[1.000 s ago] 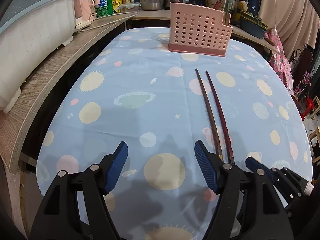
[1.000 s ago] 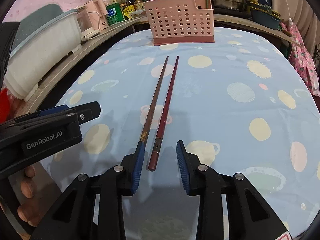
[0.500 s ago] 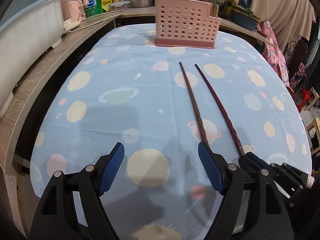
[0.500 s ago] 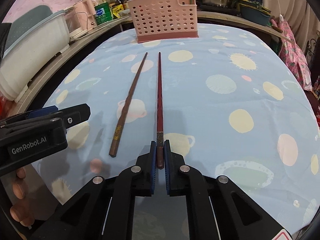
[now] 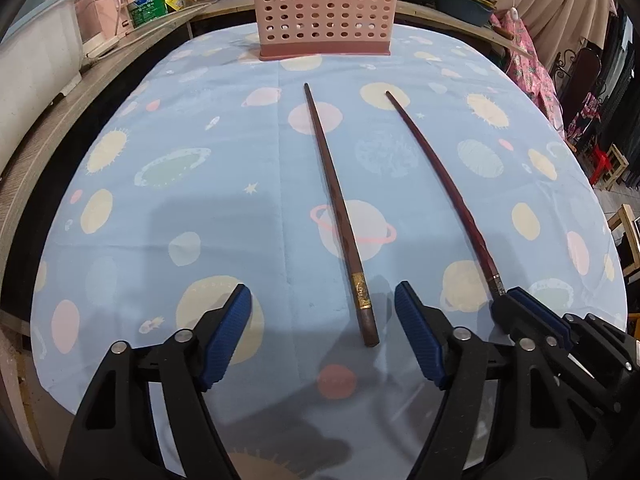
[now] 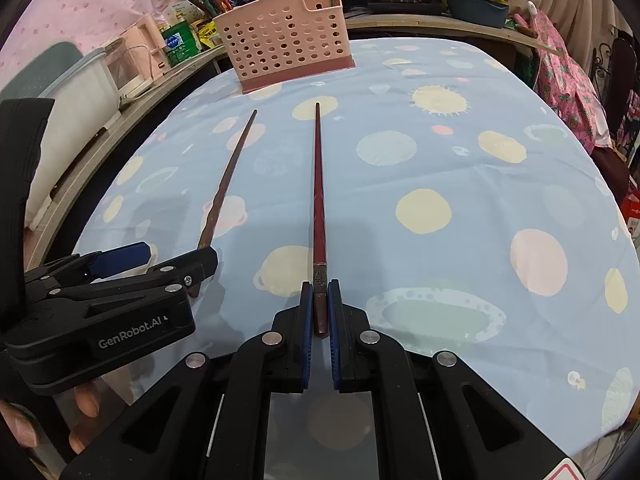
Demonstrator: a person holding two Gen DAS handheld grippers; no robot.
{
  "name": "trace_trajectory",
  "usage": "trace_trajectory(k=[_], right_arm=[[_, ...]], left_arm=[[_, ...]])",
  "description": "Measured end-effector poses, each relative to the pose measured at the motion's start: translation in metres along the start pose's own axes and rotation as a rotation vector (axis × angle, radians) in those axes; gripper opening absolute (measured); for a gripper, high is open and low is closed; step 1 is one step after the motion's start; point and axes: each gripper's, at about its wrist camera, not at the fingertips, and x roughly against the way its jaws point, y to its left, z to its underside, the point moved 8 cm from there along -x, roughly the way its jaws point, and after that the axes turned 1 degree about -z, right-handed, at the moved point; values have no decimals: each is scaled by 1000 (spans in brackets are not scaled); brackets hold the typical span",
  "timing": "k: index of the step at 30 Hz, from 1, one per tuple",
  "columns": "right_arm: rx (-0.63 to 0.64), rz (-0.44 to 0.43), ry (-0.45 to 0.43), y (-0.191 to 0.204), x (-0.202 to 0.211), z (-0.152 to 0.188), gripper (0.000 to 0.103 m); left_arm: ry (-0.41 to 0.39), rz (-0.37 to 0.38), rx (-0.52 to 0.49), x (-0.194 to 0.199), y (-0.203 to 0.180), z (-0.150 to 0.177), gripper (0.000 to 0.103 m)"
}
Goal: Organize utensils
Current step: 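Close the left tool on a brown chopstick while the right tool closes on a dark red chopstick, then lift both held chopsticks and carry them over the pink holder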
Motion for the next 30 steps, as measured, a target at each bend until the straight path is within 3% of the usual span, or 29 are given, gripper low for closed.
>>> trace_trajectory(k=[6,11,12,21,30], right_arm=[[0,0,0,0,0,0,7],[-1,-4,2,0,1,1,7],[0,-5,2,0,1,2,7],[9,-21,-12,7,11,-2,7],[20,-60,-92,19,43,-32,7]], left_arm=[[-1,-7,3,1,5,0,48],[6,8,4,4,6,0,11],[11,16,5,4,6,0,9],[21,31,18,10,7,0,7],[-49,48,35,44,9,-23,7]])
